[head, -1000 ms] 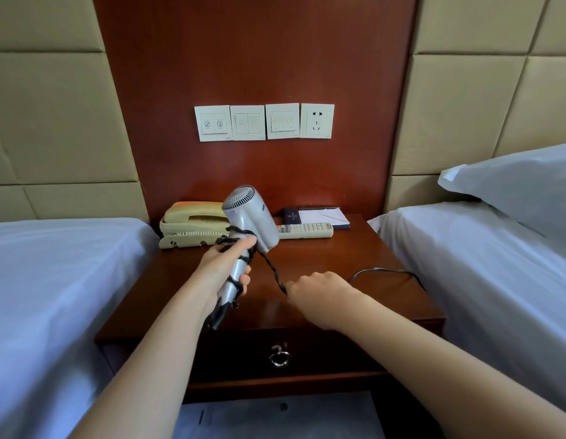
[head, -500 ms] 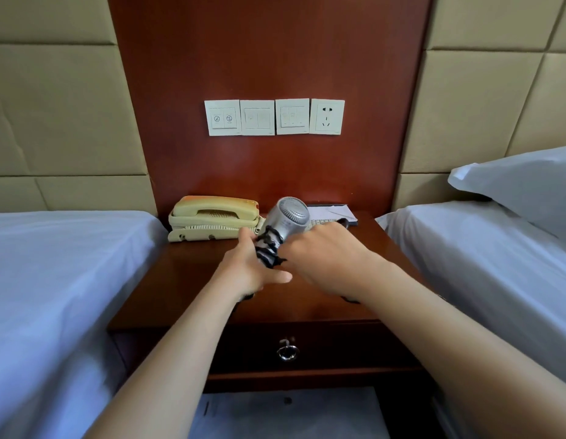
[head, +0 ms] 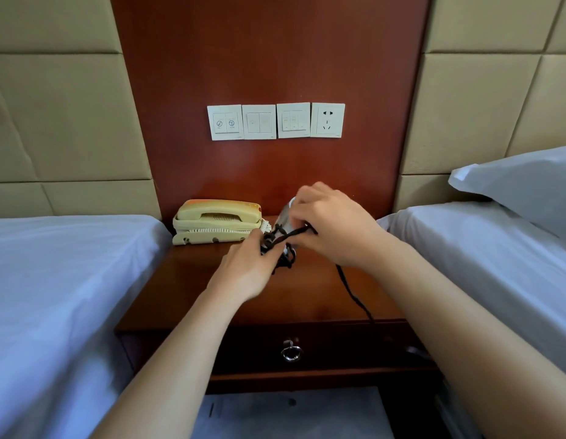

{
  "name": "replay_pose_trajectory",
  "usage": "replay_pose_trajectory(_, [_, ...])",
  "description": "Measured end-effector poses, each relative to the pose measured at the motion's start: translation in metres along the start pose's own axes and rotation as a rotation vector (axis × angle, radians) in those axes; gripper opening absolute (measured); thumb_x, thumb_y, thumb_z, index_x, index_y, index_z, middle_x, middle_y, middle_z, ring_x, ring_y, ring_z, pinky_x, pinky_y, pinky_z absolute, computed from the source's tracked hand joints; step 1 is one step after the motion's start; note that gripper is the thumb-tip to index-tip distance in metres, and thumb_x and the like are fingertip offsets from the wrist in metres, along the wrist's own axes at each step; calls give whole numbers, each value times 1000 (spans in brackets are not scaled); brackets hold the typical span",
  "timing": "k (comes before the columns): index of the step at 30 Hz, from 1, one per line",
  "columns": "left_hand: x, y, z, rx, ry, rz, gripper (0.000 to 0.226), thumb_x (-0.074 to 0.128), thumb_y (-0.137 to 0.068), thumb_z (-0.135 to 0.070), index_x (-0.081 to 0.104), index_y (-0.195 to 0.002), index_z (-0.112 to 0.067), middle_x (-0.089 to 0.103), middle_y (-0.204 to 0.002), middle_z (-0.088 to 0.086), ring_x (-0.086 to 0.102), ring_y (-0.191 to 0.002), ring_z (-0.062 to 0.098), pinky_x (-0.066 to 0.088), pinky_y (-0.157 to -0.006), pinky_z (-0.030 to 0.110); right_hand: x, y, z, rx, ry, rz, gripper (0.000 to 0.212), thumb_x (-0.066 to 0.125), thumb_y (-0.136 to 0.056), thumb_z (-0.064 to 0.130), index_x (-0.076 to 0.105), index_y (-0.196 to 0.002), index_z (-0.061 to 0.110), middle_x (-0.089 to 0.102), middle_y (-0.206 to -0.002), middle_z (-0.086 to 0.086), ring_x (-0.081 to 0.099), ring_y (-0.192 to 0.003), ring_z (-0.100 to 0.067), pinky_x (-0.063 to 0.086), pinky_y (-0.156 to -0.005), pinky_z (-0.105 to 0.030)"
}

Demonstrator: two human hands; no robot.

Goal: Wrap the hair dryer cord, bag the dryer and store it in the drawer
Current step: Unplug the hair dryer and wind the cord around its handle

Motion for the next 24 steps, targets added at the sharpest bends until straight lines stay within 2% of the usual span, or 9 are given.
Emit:
replay_pose_trajectory(2, [1, 3, 0, 17, -25, -6, 34, 30, -90, -60, 42, -101, -31, 62, -85, 7, 65, -79, 35, 56, -74, 44, 2, 2, -3, 64, -24, -21, 18, 61, -87, 31, 57, -99, 19, 46, -115, 2, 45, -100, -21, 43, -73, -31])
replay_pose_trajectory(5, [2, 4, 1, 19, -38, 9, 43, 25, -90, -60, 49, -111, -31, 62, -88, 9, 65, -84, 38, 55, -78, 49, 5, 5, -10, 221, -139, 46, 34, 59, -88, 26, 40, -116, 21, 49, -101, 4, 56, -83, -25, 41, -65, -32])
replay_pose_trajectory(7, [1, 4, 2, 10, -41, 6, 48, 22, -91, -60, 48, -122, -34, 60, -88, 9, 65, -88, 39, 55, -80, 51, 9, 7, -17, 310, -278, 96, 26, 59, -89, 23, 40, -106, 16, 56, -79, 2, 62, -55, -17, 44, -53, -28])
replay_pose_trajectory(9, [-2, 4, 4, -1, -17, 0, 48, 21, -92, -60, 49, -123, -35, 61, -90, 9, 65, -87, 37, 55, -80, 50, 12, 9, -23, 377, -507, 171, 14, 59, -90, 21, 48, -90, 12, 56, -61, 1, 47, -31, -6, 41, -41, -25])
replay_pose_trajectory(13, [-10, 3, 11, -46, 77, -22, 37, 24, -96, -53, 51, -106, -31, 65, -78, 7, 62, -54, 21, 50, -49, 28, 8, 17, -19, 335, -863, 301, 21, 54, -94, 18, 63, -77, 9, 50, -42, 13, 31, -45, -4, 26, -45, -18])
replay_pose_trajectory(16, [-14, 5, 13, -33, 131, 14, 36, 27, -97, -44, 51, -84, -21, 63, -68, 9, 54, -42, 17, 40, -38, 23, 2, 15, -28, 336, -928, 119, 27, 53, -94, 19, 62, -69, 10, 42, -40, 15, 34, -41, 0, 24, -45, -10])
replay_pose_trajectory(19, [-15, 11, 8, 15, 168, 92, 51, 25, -98, -46, 46, -64, -14, 59, -58, 9, 50, -39, 17, 36, -36, 22, 2, 12, -47, 395, -905, -81, 36, 53, -94, 27, 55, -60, 14, 32, -47, 9, 24, -44, -3, 20, -45, -15])
replay_pose_trajectory(22, [-12, 14, 5, 64, 171, 169, 53, 25, -98, -46, 45, -63, -12, 56, -51, 4, 48, -36, 14, 35, -36, 22, 13, 14, -69, 487, -837, -220, 43, 53, -94, 31, 45, -54, 17, 26, -58, -7, 21, -52, -13, 16, -46, -22])
replay_pose_trajectory(24, [-11, 17, 4, 75, 192, 237, 51, 26, -99, -45, 47, -67, -11, 58, -53, 5, 47, -36, 14, 35, -36, 22, 21, 18, -82, 563, -833, -302, 44, 52, -94, 32, 40, -54, 17, 25, -59, -6, 20, -49, -9, 15, -42, -19])
Point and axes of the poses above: each hand's wrist, its own y-axis away from the middle knuckle, its own x-axis out of the palm, z = x × y, the point moved 4 cm from there along -y, towards the middle knuckle
